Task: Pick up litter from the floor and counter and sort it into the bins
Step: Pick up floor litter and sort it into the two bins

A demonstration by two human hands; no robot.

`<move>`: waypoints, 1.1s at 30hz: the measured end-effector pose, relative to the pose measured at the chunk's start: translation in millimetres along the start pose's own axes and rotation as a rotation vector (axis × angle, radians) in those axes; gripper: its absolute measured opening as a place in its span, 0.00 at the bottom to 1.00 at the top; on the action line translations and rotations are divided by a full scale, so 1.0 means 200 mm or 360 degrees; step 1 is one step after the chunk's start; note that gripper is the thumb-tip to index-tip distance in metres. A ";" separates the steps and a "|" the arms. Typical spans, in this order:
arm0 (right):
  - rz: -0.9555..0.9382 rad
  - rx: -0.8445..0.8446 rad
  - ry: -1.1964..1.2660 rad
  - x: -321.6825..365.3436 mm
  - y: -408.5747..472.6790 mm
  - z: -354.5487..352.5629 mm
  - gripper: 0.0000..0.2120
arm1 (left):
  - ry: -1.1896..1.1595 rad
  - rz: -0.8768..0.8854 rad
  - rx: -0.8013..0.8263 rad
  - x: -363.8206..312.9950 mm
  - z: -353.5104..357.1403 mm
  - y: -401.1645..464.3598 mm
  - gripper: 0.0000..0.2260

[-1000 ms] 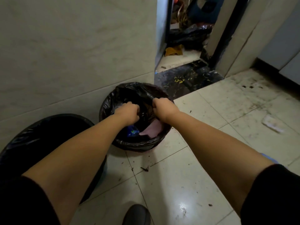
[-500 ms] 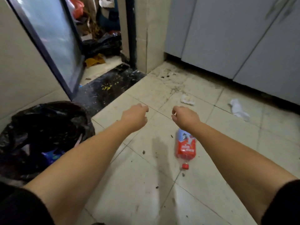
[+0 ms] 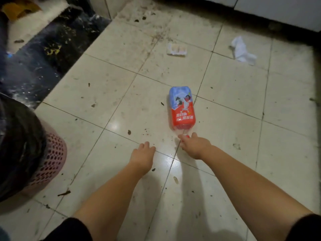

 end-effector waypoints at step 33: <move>0.0800 -0.0835 0.0013 -0.58 -0.67 -1.79 0.16 | 0.0187 0.0353 -0.0280 -0.04 -1.77 0.44 0.18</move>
Point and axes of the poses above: each hand's wrist, its own y-axis towards the middle knuckle, its own z-axis out of the palm, x = y × z, the point moved 7 cm from there along y, towards the middle knuckle, and after that the axes turned 5 degrees about -z, right-handed, at the moved point
